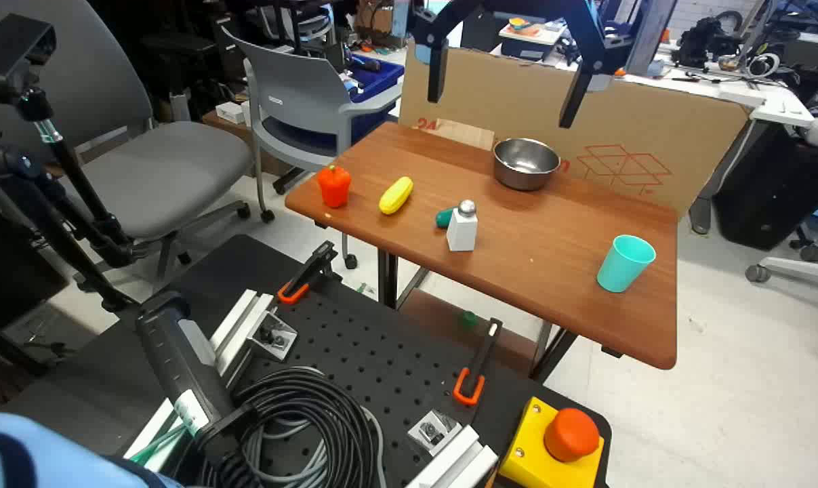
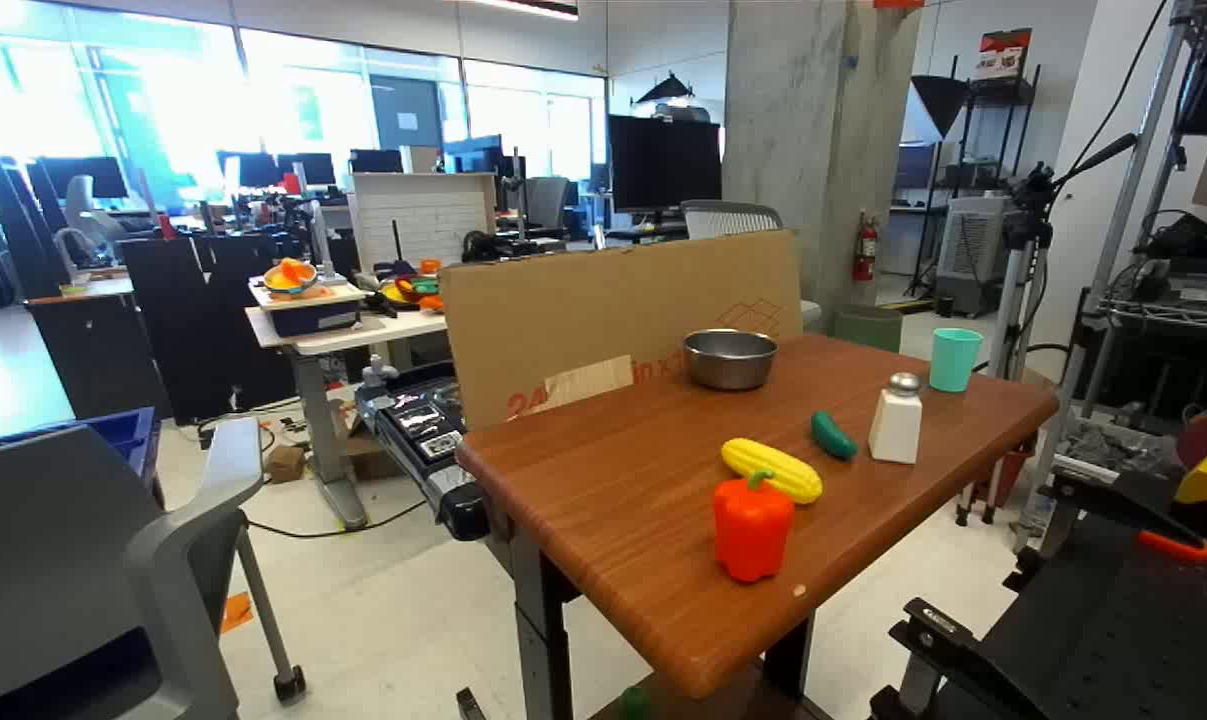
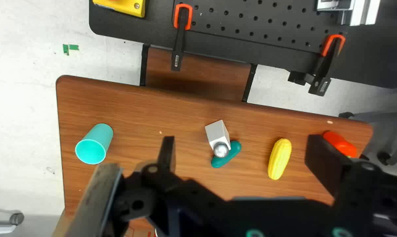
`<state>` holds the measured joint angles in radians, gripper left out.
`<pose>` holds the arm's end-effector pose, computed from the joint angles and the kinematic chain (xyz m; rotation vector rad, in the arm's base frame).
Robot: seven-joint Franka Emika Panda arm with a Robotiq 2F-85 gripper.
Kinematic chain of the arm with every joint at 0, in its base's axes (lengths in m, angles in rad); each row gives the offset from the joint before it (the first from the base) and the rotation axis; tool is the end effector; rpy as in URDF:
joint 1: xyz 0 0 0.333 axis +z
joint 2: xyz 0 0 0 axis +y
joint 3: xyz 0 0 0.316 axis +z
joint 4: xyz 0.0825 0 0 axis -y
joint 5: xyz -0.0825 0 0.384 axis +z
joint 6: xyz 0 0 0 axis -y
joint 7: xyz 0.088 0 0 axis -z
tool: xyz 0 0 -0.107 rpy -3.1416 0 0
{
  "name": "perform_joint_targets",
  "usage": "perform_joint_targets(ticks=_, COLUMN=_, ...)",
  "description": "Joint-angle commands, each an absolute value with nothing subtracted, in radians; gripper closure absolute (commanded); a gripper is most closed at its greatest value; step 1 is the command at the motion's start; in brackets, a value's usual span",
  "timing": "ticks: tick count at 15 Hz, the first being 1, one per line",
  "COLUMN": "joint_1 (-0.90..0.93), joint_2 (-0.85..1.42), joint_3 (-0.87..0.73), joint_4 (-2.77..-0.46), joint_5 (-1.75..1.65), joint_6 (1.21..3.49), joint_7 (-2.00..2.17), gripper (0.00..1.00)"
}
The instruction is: Pick up the salt cellar and put it in the bowl
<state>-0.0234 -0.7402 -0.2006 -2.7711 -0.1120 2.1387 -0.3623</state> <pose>0.3207 -0.0733 0.4239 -3.1055 -0.3726 -0.1681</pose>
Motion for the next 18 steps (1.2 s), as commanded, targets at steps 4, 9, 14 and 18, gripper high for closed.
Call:
perform_joint_targets(ticks=4, joint_1=-0.028, joint_2=-0.740, joint_3=-0.195, joint_4=-2.769, joint_5=-0.108, joint_6=2.136, joint_7=-0.365, gripper=0.00)
perform_joint_targets(ticks=9, joint_1=-0.019, joint_2=-0.731, joint_3=-0.203, joint_4=-2.769, joint_5=-0.102, joint_6=2.158, joint_7=-0.379, gripper=0.00)
perform_joint_targets(ticks=14, joint_1=0.002, joint_2=-0.613, joint_3=-0.206, joint_4=-2.765, joint_5=-0.117, joint_6=2.301, joint_7=-0.409, gripper=0.00)
perform_joint_targets(ticks=18, joint_1=0.039, joint_2=-0.458, joint_3=-0.229, joint_4=-2.753, joint_5=-0.093, joint_6=2.471, joint_7=-0.491, gripper=0.00)
